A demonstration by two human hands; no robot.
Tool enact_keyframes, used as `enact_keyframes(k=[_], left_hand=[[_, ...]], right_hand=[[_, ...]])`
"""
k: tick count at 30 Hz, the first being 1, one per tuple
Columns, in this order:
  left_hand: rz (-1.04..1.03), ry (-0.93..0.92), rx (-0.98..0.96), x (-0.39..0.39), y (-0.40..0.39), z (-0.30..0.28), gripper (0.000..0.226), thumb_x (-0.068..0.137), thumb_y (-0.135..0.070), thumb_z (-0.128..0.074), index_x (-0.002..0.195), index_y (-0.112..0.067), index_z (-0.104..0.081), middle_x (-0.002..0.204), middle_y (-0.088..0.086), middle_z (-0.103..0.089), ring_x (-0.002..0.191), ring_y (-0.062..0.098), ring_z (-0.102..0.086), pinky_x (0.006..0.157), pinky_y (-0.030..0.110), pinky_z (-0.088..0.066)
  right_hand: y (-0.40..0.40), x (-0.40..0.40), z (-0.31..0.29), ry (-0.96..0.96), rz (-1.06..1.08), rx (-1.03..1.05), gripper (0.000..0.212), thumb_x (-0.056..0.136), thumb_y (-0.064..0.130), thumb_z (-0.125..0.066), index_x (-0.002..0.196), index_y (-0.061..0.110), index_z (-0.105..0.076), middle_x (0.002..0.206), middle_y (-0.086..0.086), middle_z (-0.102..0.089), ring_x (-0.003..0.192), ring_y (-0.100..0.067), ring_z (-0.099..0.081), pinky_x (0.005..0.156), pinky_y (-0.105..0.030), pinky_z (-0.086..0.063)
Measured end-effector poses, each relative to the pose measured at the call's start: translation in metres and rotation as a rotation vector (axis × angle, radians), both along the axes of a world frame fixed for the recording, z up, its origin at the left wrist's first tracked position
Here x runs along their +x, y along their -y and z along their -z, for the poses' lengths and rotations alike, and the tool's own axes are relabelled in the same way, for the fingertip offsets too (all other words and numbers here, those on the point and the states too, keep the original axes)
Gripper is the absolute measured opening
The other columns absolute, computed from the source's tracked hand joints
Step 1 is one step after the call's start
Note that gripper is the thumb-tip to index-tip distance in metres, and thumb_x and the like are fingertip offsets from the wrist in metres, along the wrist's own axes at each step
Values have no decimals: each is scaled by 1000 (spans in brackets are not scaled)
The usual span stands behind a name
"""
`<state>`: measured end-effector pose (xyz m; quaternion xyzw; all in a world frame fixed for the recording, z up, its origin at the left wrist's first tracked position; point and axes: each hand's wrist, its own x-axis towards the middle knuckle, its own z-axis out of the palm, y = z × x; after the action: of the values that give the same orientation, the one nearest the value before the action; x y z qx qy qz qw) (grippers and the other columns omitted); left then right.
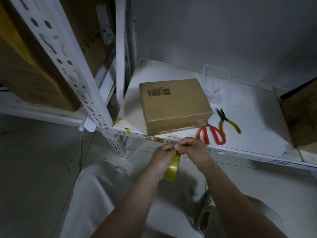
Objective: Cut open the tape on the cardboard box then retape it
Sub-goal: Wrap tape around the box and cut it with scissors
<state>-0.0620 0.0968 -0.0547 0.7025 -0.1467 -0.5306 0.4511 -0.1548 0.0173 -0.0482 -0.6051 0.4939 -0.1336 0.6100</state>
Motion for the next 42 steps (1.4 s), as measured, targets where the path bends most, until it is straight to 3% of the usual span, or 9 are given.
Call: enact_keyframes(k=[7, 11, 15, 17, 29, 33, 35, 38, 42], left_hand=[[-15, -277, -6, -17, 17, 4, 26, 83, -7, -62, 100, -25, -65, 89, 9, -65, 71, 20, -59, 60, 27, -45], [-253, -310, 1, -18, 17, 22, 88, 48, -25, -85, 127, -21, -45, 111, 13, -66, 96, 28, -66, 86, 43, -53], [-60, -111, -51, -22, 20, 22, 28, 56, -23, -78, 78, -16, -64, 73, 4, -62, 68, 21, -59, 57, 26, -47], [18, -25, -68, -21, 23, 23, 15, 55, -27, -73, 60, -18, -63, 60, 2, -58, 59, 19, -55, 57, 25, -44], [-111, -47, 154, -14, 32, 30, 20, 48, -31, -64, 52, -13, -55, 62, 7, -57, 59, 22, -55, 55, 25, -39], [-85, -23, 156, -12, 26, 39, 21, 53, -30, -70, 51, -13, -58, 63, 7, -60, 62, 23, -57, 60, 26, -39], [-85, -23, 162, -11, 25, 43, 19, 55, -30, -74, 54, -15, -61, 66, 7, -62, 64, 23, -59, 61, 26, -42], [-107, -72, 143, -14, 19, 44, 16, 56, -21, -76, 60, -16, -63, 57, 6, -58, 52, 23, -53, 55, 26, -41], [-212, -88, 118, -7, 11, 43, 17, 64, -18, -75, 77, -11, -66, 64, 8, -63, 51, 20, -55, 56, 27, -45]], right_hand=[[16, 0, 27, -266, 121, -307, 10, 80, 20, -71, 73, 22, -66, 82, 5, -65, 81, -12, -61, 79, -29, -49], [30, 1, 26, -294, 298, -320, 25, 84, 16, -66, 64, 29, -58, 74, 10, -63, 80, -13, -61, 80, -30, -49], [38, 7, 32, -422, 189, -326, 22, 78, 24, -70, 59, 27, -60, 78, 7, -68, 81, -15, -63, 77, -30, -50], [41, 8, 34, -495, 169, -355, 18, 76, 30, -72, 61, 28, -63, 89, 3, -69, 83, -15, -63, 74, -28, -49], [40, 18, 25, -849, -141, -627, 23, 87, 40, -58, 94, 22, -71, 112, 1, -53, 84, -18, -55, 67, -27, -39], [54, 11, 15, -964, -48, -548, 78, 68, 56, -73, 123, 11, -41, 118, -5, -49, 98, -24, -59, 71, -31, -46], [56, 5, 16, -944, 13, -505, 87, 64, 56, -75, 125, 10, -34, 117, -7, -54, 103, -27, -60, 74, -34, -47], [50, 5, 23, -786, 55, -411, 69, 74, 40, -73, 126, 10, -40, 111, -6, -62, 104, -28, -61, 73, -32, -44], [62, 2, 12, -459, 455, -395, 48, 78, 18, -70, 119, 8, -46, 110, -7, -58, 102, -28, -60, 77, -30, -40]])
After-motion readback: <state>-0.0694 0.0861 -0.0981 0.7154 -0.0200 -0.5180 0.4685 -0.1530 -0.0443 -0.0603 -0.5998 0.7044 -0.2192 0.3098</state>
